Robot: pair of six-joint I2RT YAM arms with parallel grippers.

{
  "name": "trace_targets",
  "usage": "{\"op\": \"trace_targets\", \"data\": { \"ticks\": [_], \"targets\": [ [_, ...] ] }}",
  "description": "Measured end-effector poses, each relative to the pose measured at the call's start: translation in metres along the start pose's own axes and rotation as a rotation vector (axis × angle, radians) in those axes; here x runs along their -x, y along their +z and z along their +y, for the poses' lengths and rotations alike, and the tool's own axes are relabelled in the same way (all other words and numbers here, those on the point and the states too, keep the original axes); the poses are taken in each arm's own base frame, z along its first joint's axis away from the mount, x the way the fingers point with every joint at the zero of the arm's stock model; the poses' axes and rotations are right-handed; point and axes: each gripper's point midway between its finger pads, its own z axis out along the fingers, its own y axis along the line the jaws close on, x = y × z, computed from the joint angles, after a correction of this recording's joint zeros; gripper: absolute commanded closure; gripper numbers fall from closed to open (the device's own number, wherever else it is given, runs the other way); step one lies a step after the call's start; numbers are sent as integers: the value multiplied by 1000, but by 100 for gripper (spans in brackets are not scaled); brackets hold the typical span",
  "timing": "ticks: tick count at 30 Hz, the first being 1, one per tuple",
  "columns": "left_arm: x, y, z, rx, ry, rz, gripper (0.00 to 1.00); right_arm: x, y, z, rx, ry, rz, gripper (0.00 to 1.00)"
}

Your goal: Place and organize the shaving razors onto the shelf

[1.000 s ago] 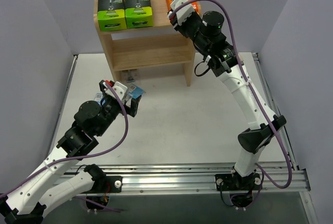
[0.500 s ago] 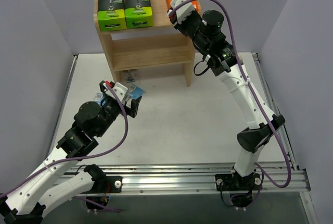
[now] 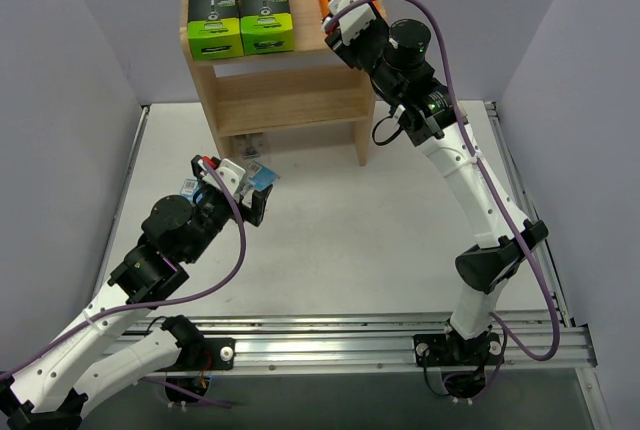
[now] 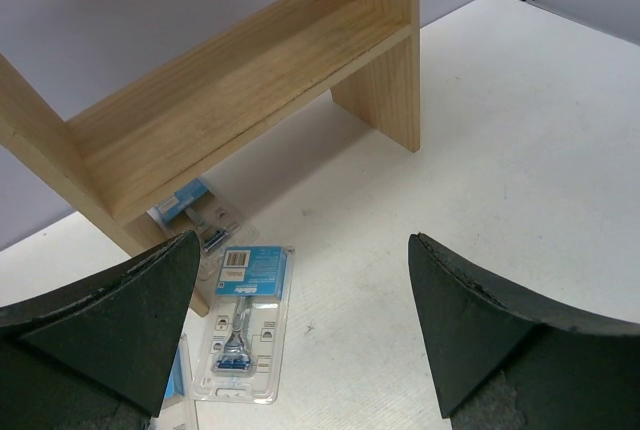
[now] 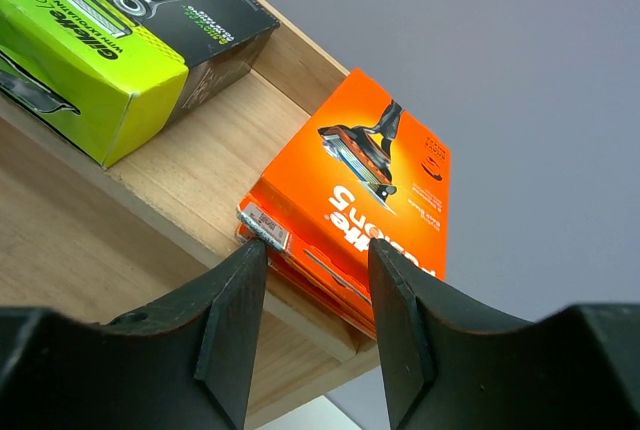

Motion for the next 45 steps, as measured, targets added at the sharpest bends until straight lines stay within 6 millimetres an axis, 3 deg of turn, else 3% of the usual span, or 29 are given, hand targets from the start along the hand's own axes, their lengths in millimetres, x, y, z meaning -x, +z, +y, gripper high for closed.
{"op": "trace_targets", "data": {
  "ticks": [10, 16, 26, 33, 45],
  "targets": [
    [1, 0, 0, -2, 0, -2, 6, 0, -1, -3, -13, 0, 5, 39],
    [1, -1, -1, -5, 0, -3, 6, -4, 0, -5, -32, 0, 15, 35],
    [1, -1, -3, -11, 0, -4, 6, -21, 1, -2, -43, -3, 55, 33],
    [1, -1, -4, -12, 0, -4, 6, -27, -8, -13, -64, -3, 71, 32],
    [1, -1, -4, -12, 0, -4, 6, -25, -15, -24, -97, 17, 62, 32]
  ]
}}
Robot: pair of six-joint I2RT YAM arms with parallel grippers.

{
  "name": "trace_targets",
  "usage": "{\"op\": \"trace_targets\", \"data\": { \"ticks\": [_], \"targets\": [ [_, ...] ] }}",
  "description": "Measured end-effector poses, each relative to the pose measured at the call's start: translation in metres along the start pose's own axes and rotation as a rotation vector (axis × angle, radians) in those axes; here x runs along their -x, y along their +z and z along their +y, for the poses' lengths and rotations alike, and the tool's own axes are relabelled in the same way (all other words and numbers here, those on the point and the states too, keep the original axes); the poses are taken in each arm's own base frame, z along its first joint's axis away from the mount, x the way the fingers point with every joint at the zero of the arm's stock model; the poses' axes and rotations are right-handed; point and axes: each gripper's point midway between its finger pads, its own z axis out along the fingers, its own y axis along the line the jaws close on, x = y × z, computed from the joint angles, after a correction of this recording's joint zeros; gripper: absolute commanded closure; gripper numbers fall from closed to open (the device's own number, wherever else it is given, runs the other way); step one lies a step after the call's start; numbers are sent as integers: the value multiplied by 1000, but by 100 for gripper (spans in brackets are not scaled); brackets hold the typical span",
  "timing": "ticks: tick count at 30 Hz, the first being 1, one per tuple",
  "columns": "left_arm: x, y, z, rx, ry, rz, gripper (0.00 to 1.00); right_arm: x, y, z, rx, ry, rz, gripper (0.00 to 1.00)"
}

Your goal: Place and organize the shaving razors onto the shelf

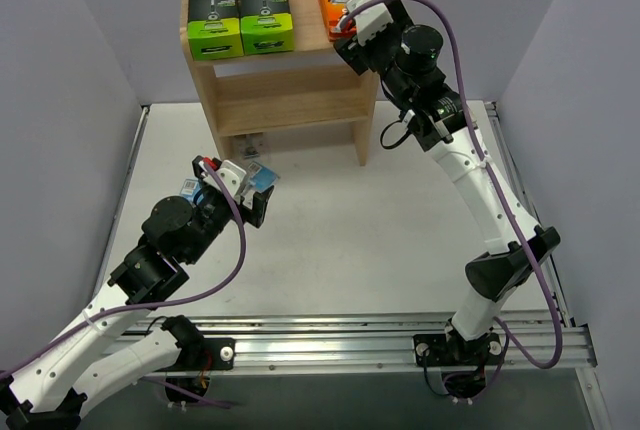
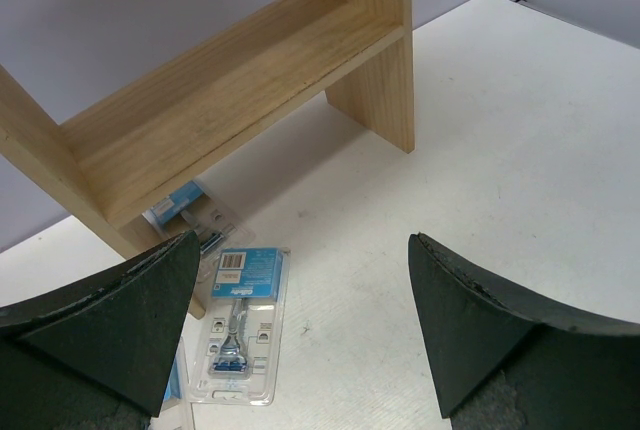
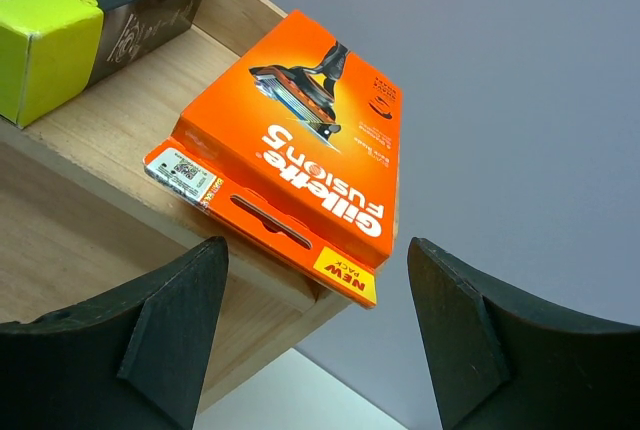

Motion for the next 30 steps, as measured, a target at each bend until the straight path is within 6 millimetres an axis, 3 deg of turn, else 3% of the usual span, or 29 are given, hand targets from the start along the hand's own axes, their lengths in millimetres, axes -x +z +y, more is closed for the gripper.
{"op": "trace_targets", "data": {
  "ticks": [13, 19, 30],
  "targets": [
    [0, 0, -2, -6, 0, -1, 6, 7, 1, -6, -14, 3, -16, 32],
    [0, 0, -3, -11, 0, -1, 6, 13, 11, -15, -39, 5, -34, 32],
    [1, 0, -4, -12, 0, -2, 6, -6, 25, -14, -41, 1, -1, 32]
  ]
}}
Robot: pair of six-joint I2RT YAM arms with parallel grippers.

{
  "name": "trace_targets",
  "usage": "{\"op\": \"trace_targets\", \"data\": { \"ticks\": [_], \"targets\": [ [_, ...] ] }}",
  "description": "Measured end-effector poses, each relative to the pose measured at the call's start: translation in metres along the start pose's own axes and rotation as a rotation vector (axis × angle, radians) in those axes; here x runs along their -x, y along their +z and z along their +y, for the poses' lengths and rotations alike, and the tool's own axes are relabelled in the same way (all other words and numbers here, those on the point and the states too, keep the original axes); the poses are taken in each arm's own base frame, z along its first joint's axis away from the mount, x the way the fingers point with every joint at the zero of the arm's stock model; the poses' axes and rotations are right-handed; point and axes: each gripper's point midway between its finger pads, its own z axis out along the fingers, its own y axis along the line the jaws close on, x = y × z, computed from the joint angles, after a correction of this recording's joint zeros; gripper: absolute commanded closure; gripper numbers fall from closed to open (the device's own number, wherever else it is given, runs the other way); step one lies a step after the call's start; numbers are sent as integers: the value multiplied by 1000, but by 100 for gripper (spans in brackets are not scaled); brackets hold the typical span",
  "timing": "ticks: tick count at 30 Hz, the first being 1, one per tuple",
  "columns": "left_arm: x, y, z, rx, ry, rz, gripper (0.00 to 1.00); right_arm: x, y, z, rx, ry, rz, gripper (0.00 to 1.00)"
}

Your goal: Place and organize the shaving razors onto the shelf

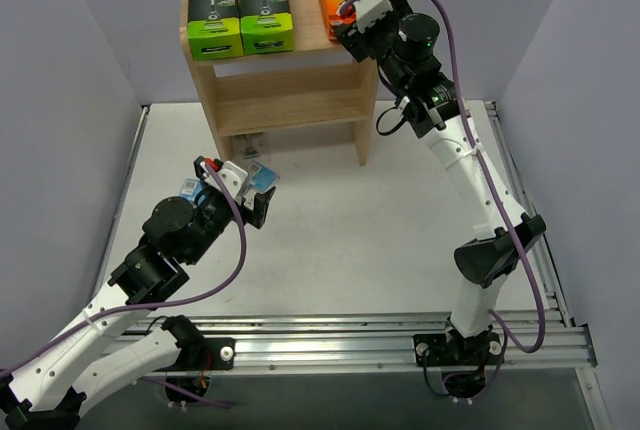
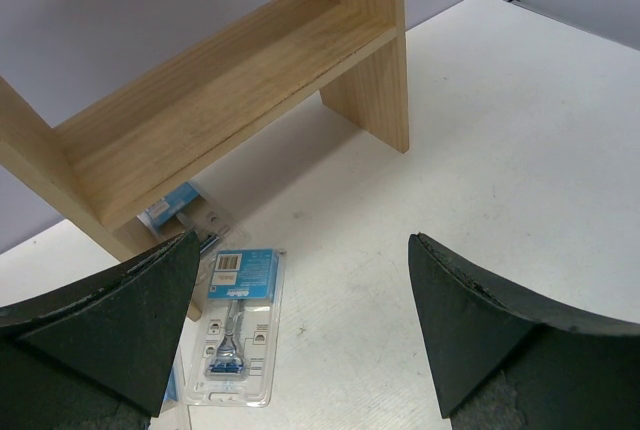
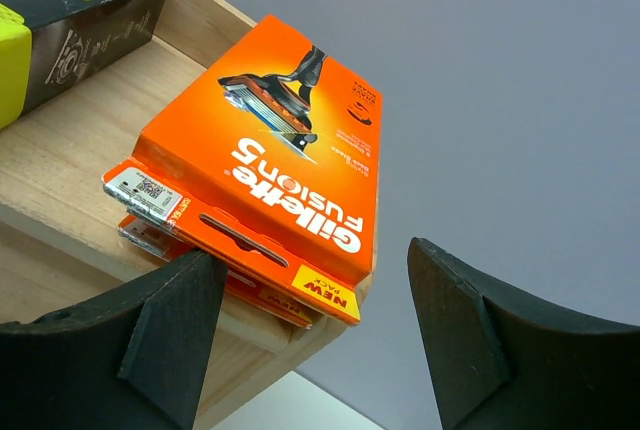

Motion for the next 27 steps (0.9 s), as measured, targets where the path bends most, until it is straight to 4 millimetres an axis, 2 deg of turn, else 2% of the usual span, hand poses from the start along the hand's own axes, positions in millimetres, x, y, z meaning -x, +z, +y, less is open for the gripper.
{"op": "trace_targets", "data": {
  "ticks": [16, 27],
  "targets": [
    [0, 0, -2, -5, 0, -1, 6, -1, 2, -12, -22, 26, -5, 32],
    [0, 0, -2, -5, 1, -1, 6, -8, 7, -9, -15, 33, 4, 32]
  ]
}}
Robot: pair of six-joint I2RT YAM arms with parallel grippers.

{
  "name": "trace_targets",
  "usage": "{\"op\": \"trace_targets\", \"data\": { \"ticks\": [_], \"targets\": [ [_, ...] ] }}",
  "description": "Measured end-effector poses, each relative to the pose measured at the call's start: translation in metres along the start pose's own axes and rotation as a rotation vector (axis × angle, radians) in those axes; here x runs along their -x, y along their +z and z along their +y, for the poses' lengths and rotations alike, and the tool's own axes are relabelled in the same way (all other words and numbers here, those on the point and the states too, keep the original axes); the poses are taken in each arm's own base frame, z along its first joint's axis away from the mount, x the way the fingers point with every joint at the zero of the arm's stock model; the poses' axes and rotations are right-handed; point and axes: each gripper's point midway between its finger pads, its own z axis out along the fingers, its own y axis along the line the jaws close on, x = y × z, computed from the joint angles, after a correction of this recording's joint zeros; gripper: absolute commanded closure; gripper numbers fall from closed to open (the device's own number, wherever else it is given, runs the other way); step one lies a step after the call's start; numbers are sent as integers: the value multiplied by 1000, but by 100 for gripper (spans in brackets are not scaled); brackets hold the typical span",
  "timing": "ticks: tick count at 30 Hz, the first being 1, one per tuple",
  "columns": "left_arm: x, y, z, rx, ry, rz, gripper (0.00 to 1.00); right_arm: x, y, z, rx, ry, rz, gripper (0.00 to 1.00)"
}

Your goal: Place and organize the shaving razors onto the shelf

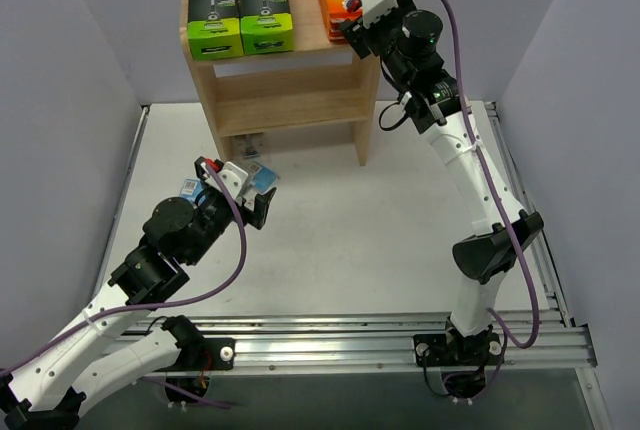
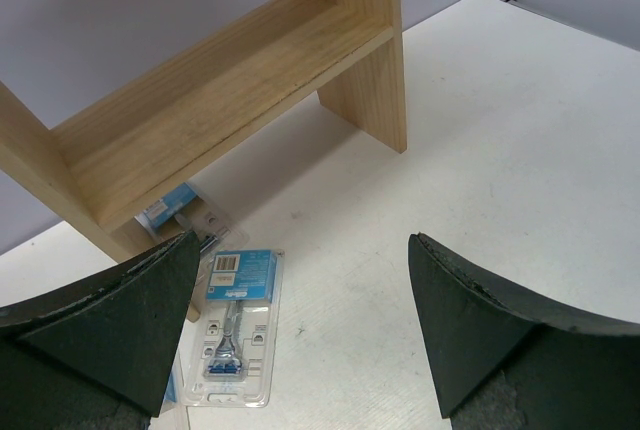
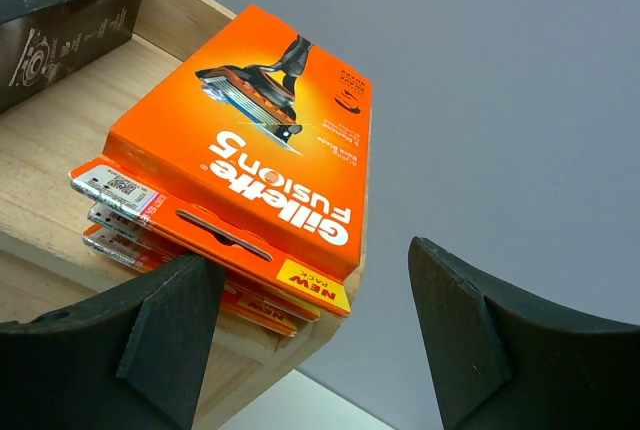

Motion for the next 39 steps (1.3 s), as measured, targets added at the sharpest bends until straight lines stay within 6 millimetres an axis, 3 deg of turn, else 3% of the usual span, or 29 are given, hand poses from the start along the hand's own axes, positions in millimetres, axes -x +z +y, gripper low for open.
{"op": "trace_targets", "data": {
  "ticks": [21, 26, 35, 39],
  "targets": [
    [0, 0, 0, 0, 11, 1, 6, -5, -1, 6, 19, 11, 1, 27],
    [-2, 2, 0, 0, 14, 7, 6, -2, -13, 8, 44, 11, -9, 26],
    [-7, 5, 1, 7, 30, 24, 6, 22, -50, -7, 37, 24, -58, 25],
    [-10, 5, 3, 21, 35, 32, 6, 21, -71, -8, 37, 48, -62, 24]
  ]
}}
